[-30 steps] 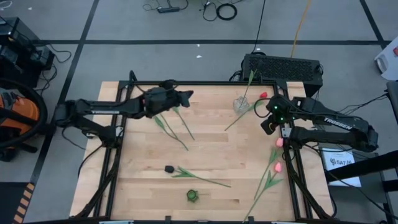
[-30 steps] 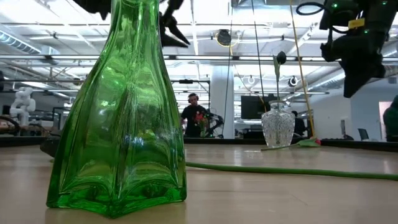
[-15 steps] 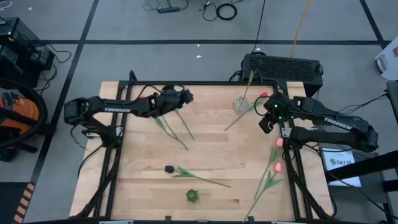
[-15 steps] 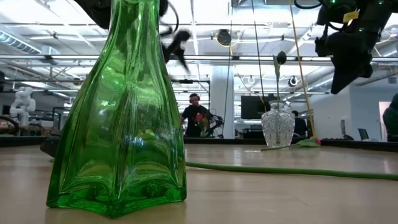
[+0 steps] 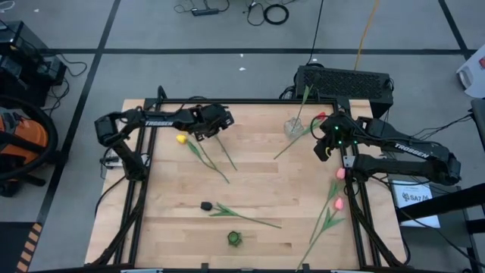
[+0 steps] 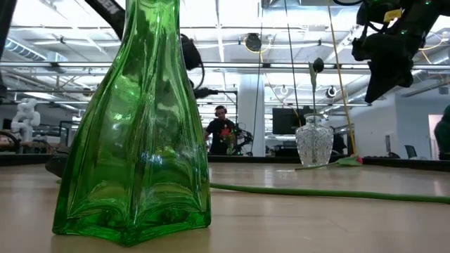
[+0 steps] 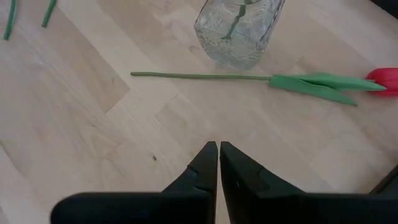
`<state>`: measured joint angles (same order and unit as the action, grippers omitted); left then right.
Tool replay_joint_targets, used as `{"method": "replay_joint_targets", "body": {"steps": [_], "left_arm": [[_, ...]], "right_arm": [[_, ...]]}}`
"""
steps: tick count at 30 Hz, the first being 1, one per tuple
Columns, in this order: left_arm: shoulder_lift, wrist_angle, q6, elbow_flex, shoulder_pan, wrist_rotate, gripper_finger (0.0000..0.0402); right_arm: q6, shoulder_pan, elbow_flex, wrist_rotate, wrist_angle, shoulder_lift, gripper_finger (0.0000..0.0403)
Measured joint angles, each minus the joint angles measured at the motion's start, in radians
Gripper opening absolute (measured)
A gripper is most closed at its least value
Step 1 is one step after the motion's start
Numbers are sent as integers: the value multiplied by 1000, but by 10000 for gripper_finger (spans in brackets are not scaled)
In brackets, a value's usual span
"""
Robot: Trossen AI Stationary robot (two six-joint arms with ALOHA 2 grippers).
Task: Sort flowers into vase by color
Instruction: Put the top yellow flower into the green vase
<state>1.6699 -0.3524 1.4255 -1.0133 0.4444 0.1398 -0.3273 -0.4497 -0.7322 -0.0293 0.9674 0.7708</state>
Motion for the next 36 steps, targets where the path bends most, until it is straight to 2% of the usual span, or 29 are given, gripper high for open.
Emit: {"method": "replay_joint_targets", "body": {"steps": [7,11,25,29,34,36], "left_arm": [[85,-172,-21,-104,2,-12,184],[114,-263,-17,-110,17,-67,184],[238,-243,-25,-116,36,-147,178],[242,-255,-31,-115,35,-111,128],[245,-255,-71,-112,29,-80,22],[245,-252,-79,-112,19,-60,12]], "right_arm": [[-10,0,0,0,1,0,12],[-19,0,0,0,1,0,12],[-19,0,0,-1,1,0,12],[-15,0,0,-4,1,0,12],[-3,0,21,-6,-16,0,12],[-3,0,46,-5,-25,0,12]]}}
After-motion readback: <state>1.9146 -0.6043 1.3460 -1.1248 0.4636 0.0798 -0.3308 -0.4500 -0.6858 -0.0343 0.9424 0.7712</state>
